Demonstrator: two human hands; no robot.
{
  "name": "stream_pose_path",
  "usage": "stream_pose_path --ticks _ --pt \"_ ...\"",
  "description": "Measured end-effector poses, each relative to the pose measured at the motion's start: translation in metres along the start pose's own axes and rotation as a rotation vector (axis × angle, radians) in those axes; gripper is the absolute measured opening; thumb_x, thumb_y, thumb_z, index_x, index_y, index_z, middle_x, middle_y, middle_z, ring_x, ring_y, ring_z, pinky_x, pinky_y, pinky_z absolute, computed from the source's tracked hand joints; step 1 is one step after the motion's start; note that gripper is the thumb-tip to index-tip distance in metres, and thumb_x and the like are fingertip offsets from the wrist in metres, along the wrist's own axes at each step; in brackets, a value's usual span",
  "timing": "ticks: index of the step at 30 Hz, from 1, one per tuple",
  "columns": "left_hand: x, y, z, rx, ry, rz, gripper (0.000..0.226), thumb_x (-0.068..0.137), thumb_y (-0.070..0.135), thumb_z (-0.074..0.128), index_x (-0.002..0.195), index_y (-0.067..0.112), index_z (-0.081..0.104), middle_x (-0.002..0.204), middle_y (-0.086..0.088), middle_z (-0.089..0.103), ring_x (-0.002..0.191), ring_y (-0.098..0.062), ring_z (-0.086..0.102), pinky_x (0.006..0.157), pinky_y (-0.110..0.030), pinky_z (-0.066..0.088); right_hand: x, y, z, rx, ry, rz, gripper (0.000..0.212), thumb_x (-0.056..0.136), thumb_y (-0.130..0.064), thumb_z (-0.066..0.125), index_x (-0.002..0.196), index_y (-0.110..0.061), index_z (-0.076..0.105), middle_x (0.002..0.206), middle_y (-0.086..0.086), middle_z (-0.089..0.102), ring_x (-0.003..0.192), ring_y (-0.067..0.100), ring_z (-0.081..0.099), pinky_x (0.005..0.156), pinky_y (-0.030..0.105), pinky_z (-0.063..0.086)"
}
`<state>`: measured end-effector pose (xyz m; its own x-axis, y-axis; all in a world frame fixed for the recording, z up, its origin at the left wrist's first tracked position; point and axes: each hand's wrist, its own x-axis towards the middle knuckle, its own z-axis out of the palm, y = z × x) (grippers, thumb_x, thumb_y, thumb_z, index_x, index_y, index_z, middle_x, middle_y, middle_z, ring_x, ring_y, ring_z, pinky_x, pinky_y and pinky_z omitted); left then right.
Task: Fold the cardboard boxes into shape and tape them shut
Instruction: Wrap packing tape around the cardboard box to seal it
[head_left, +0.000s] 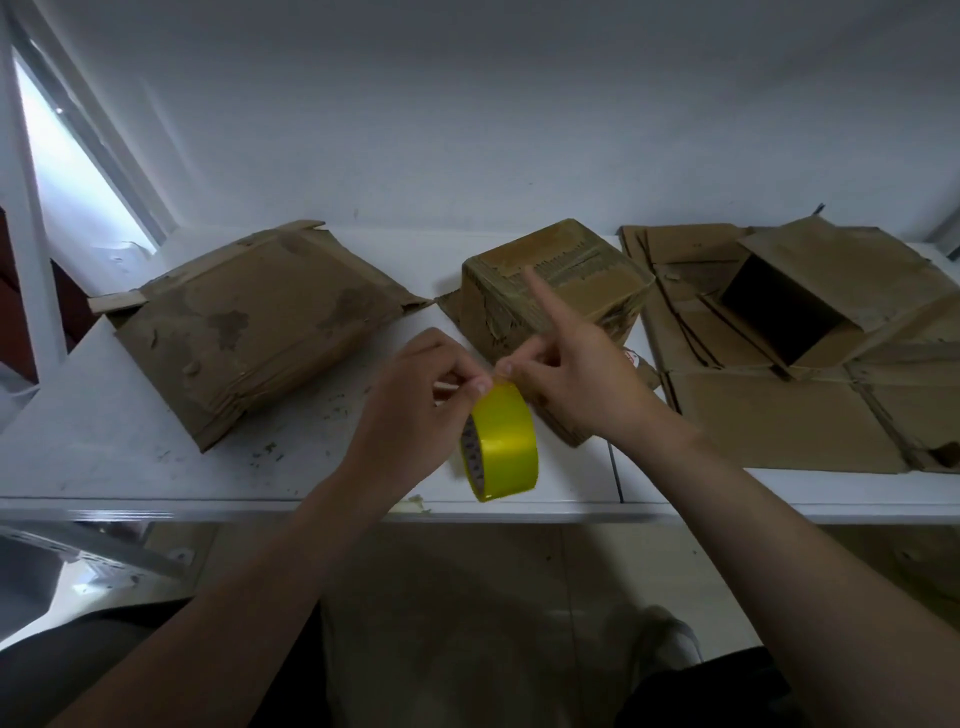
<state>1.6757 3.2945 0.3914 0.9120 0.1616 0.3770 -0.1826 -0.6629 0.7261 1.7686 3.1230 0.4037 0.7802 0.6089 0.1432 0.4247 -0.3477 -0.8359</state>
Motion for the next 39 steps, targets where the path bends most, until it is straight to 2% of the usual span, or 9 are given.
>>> stream_pose_path --ticks 2,4,7,17,22,26,31,36,39 --pt "-0.003 0.000 0.005 -0.042 0.001 -0.052 0.012 0.092 0.012 0.069 0.082 0.019 0.065 0.089 0.012 0.060 0.087 -0.004 0.061 0.069 -0.009 0.043 -0.001 0.000 0.002 -0.038 0.087 -0.007 0.071 0.087 -0.014 0.078 0.145 -0.032 0.040 0.084 -0.008 0.074 0.076 0.003 0.068 0.070 0.017 0.051" --pt "-0.002 -0.002 0.007 -0.091 0.014 -0.128 0.011 0.094 0.017 0.066 0.085 0.023 0.065 0.091 0.014 0.062 0.088 0.000 0.061 0.071 -0.009 0.044 -0.002 -0.002 0.002 -0.066 0.224 -0.059 0.036 0.085 -0.015 0.078 0.114 -0.026 0.059 0.084 -0.011 0.071 0.071 0.002 0.063 0.065 0.018 0.048" --pt "0.003 -0.007 0.007 -0.160 0.027 -0.197 0.008 0.099 0.022 0.062 0.091 0.024 0.064 0.096 0.010 0.064 0.091 -0.006 0.063 0.078 -0.033 0.055 -0.002 -0.005 -0.003 -0.063 0.242 -0.097 0.006 0.088 -0.018 0.074 0.088 -0.024 0.074 0.089 -0.011 0.069 0.078 0.007 0.063 0.070 0.030 0.053" --pt "0.003 -0.006 0.008 -0.154 -0.027 -0.147 0.012 0.098 0.021 0.062 0.087 0.027 0.061 0.093 0.008 0.062 0.088 -0.007 0.060 0.073 -0.029 0.049 -0.002 -0.005 -0.007 -0.183 0.179 -0.076 0.030 0.085 -0.025 0.080 0.115 -0.019 0.076 0.102 -0.003 0.068 0.091 0.008 0.061 0.079 0.024 0.048" --pt "0.004 -0.010 0.006 -0.147 -0.018 -0.222 0.011 0.097 0.023 0.062 0.087 0.024 0.065 0.087 0.007 0.063 0.085 -0.012 0.061 0.074 -0.035 0.050 -0.004 -0.009 -0.007 -0.167 0.181 -0.228 0.007 0.082 -0.020 0.083 0.086 -0.016 0.078 0.103 -0.001 0.062 0.093 0.010 0.060 0.075 0.024 0.050" --pt "0.003 -0.008 0.004 -0.132 -0.033 -0.154 0.012 0.097 0.020 0.063 0.086 0.025 0.064 0.093 0.006 0.064 0.091 -0.006 0.059 0.072 -0.025 0.045 -0.005 -0.006 -0.003 -0.264 0.090 -0.203 0.013 0.086 -0.026 0.080 0.097 -0.019 0.083 0.111 0.001 0.062 0.102 0.015 0.060 0.080 0.037 0.053" --pt "0.003 -0.006 0.003 -0.038 -0.001 -0.058 0.005 0.094 0.024 0.067 0.091 0.027 0.065 0.105 0.004 0.055 0.099 -0.008 0.055 0.073 -0.022 0.047 -0.003 -0.005 -0.006 -0.243 0.060 -0.275 0.007 0.086 -0.017 0.080 0.092 -0.015 0.082 0.106 0.003 0.064 0.095 0.011 0.060 0.073 0.017 0.046" --pt "0.006 -0.005 0.007 -0.304 0.019 -0.512 0.036 0.082 0.044 0.079 0.101 0.033 0.051 0.104 0.007 0.062 0.088 -0.005 0.063 0.069 -0.022 0.052 -0.003 -0.003 0.003 -0.243 0.211 -0.346 0.004 0.087 -0.007 0.077 0.087 -0.005 0.080 0.092 0.005 0.066 0.083 0.018 0.063 0.069 0.036 0.052" --pt "0.008 -0.006 0.008 -0.487 -0.091 -0.604 0.055 0.086 0.039 0.078 0.135 0.029 0.056 0.113 0.002 0.070 0.097 -0.011 0.071 0.080 -0.033 0.062 -0.004 -0.001 0.005 -0.259 0.237 -0.328 0.005 0.089 -0.010 0.075 0.089 -0.009 0.080 0.091 -0.001 0.068 0.081 0.014 0.063 0.068 0.038 0.053"
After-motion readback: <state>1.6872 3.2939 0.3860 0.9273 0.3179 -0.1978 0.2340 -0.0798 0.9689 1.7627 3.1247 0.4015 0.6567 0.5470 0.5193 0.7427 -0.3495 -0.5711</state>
